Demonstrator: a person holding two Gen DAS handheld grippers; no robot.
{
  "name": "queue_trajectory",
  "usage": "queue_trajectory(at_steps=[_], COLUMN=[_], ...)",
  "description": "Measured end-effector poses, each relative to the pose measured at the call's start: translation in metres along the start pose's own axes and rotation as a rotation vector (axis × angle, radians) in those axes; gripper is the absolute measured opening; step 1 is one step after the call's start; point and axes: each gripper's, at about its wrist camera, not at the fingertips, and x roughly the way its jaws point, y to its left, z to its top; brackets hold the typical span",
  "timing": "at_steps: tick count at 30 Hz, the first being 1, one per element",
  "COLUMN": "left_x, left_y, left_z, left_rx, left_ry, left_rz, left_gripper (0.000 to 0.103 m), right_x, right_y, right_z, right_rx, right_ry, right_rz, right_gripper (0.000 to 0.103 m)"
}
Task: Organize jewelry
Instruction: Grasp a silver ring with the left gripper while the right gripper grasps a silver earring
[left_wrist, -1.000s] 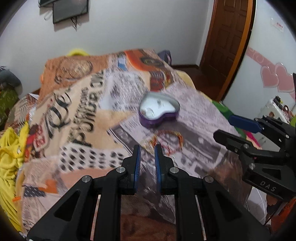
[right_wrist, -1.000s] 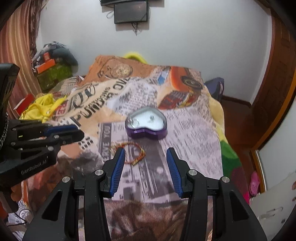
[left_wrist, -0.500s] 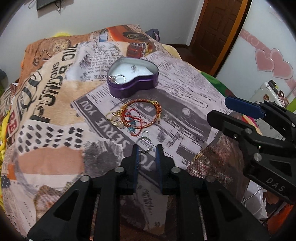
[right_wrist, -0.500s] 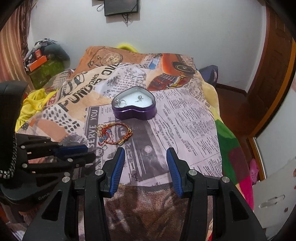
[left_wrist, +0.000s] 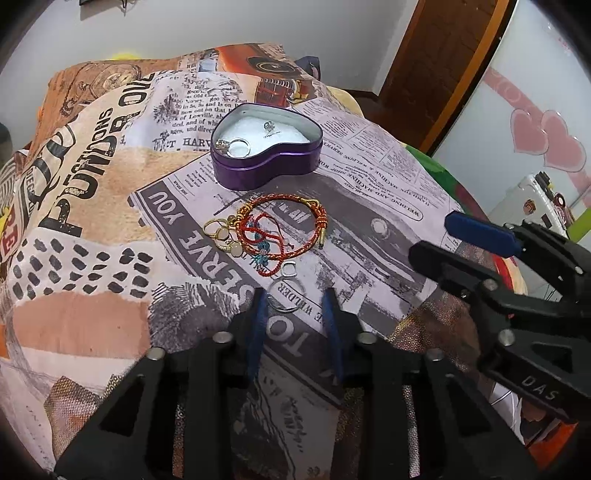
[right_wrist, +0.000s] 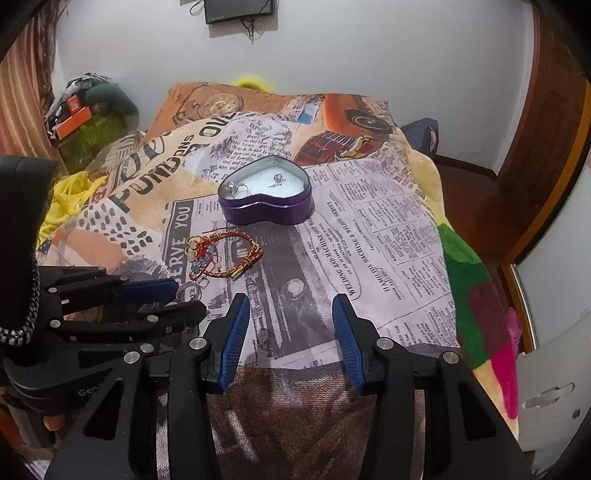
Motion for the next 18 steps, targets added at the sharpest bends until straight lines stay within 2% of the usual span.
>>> queue_trajectory(at_steps=[1, 4, 9, 10, 11, 12, 18], left_x=[0.000, -0.002, -0.012, -0.014, -0.018, -0.020, -0.031], left_y=[0.001, 0.004, 0.013, 0.015, 0.019, 0.021, 0.039], left_z=[0.000, 0.000, -0.002, -0.002, -0.003, -0.003, -0.005], left_rx=[0.000, -0.007, -0.023, -0.026, -0.029, -0.030, -0.045], left_ry=[0.001, -0.001, -0.029, -0.037, -0.047, -0.051, -0.064], left_rz=[-0.003, -0.015, 0.005, 0.012, 0.021, 0.026, 0.031], left_gripper=[0.017, 0.017, 0.016, 0.014, 0.007, 0.005, 0.005], right_x=[0.002, 0.006, 0.015, 0.018, 0.020, 0.024, 0.041], right_y=[0.001, 0.007, 0.017, 0.019, 0.021, 0.023, 0.038], right_z=[0.000, 0.000, 0.002, 0.002, 0.003, 0.004, 0.007], right_rx=[-0.003, -0.007, -0.023, -0.026, -0.028, -0.031, -0.053], right_ry=[0.004, 0.015, 0.032, 0.038, 0.042, 0.049, 0.088], right_rz=[0.004, 0.014, 0.039, 0.044, 0.048, 0.055, 0.100], right_gripper=[0.043, 0.043, 0.043, 0.043, 0.043, 0.043, 0.043])
